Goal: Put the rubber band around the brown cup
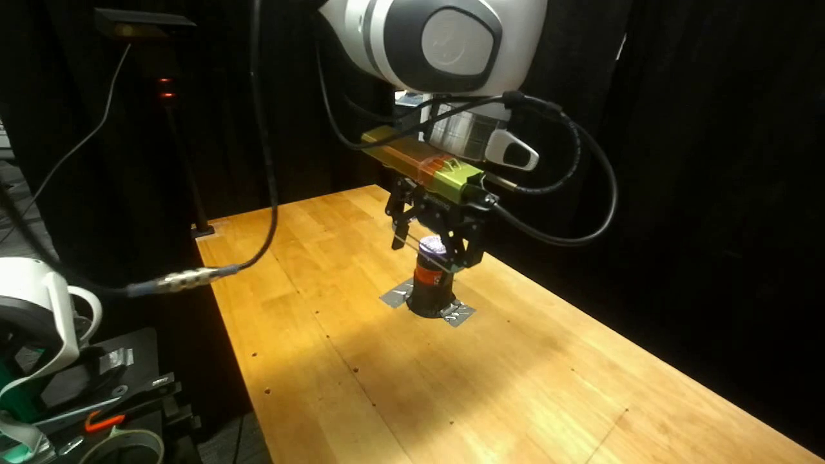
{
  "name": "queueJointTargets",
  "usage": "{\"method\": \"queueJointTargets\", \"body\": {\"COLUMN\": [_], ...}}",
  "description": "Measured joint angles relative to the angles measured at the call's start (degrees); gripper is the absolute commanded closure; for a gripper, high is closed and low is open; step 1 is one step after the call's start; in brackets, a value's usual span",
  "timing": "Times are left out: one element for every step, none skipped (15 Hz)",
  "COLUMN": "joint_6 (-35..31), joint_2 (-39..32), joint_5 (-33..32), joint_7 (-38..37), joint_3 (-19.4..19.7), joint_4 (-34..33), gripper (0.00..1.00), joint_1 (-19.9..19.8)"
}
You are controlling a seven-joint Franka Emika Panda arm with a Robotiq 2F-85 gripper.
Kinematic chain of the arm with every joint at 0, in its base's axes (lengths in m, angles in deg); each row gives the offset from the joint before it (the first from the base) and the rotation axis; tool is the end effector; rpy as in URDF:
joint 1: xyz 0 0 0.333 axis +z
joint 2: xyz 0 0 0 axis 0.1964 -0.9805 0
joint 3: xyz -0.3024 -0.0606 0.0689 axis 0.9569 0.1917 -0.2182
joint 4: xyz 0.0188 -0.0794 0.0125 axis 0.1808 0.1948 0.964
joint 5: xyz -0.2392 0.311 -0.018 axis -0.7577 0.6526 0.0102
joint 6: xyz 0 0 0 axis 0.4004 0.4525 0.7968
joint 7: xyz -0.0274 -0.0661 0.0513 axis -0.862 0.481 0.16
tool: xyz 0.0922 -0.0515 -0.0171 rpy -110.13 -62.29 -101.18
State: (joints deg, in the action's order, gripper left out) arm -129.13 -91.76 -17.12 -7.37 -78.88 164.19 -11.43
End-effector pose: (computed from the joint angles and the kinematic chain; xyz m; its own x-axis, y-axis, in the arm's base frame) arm 0.5849 -0.0177 0.3409 0.9486 0.2745 -0.1576 0.2579 -0.9589 -0.1182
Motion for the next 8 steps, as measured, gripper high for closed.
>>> {"method": "queueJointTargets", "body": {"joint_6": [-0.6, -1.1, -1.5, -1.5, -1.5, -1.4, -1.2, -0.8], "joint_2": [-2.8, -5.6, -8.3, -10.8, -13.3, -15.3, -17.4, -19.2], "joint_5": [-0.4, -1.0, -1.4, -1.6, -1.8, -1.8, -1.7, -1.7], "joint_7": [-0.3, -0.8, -1.3, -1.7, -2.1, -2.2, -2.6, -3.0], "joint_3": [-1.0, -1.9, -2.6, -3.2, -3.7, -4.1, -4.7, -5.2], "joint_4": [-3.2, -6.6, -9.9, -13.0, -16.3, -19.1, -22.0, -24.4], "gripper": [0.0, 0.0, 0.0, 0.0, 0.0, 0.0, 0.0, 0.0], "joint_1": [0.3, 0.6, 0.9, 1.1, 1.3, 1.4, 1.4, 1.4]}}
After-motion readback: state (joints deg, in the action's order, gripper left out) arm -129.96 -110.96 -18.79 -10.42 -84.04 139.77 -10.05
